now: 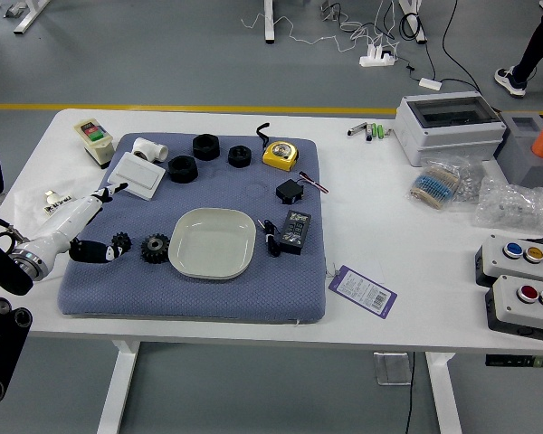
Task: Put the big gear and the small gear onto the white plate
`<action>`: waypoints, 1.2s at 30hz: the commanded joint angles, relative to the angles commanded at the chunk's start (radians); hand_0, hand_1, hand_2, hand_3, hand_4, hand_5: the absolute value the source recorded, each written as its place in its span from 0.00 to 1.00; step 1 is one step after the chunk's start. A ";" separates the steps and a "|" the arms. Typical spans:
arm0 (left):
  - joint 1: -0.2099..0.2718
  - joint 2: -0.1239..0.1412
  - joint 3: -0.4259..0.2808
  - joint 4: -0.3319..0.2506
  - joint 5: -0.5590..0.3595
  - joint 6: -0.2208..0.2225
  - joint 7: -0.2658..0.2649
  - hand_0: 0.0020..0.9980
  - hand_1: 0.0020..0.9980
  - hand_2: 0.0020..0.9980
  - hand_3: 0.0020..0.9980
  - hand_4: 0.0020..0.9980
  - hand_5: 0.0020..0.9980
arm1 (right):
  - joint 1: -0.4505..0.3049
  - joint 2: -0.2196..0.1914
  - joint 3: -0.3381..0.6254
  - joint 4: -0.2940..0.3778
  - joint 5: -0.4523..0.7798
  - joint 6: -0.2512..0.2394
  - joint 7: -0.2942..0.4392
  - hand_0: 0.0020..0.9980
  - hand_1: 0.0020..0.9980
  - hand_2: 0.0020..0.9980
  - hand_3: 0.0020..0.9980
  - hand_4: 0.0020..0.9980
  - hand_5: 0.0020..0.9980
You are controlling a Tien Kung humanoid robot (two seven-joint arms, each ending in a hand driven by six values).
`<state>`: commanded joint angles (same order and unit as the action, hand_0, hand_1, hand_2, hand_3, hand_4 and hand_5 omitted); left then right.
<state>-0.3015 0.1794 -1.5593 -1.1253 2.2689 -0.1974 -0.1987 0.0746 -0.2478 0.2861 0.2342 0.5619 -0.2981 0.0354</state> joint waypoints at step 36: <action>-0.056 0.001 0.046 0.130 0.000 -0.001 0.045 0.56 0.63 0.71 0.61 0.70 0.00 | 0.005 -0.002 0.006 0.001 0.001 -0.001 -0.001 0.67 0.69 0.74 0.56 0.78 0.68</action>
<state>-0.3575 0.1799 -1.5130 -0.9957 2.2689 -0.1988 -0.1541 0.0798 -0.2496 0.2923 0.2349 0.5628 -0.2995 0.0346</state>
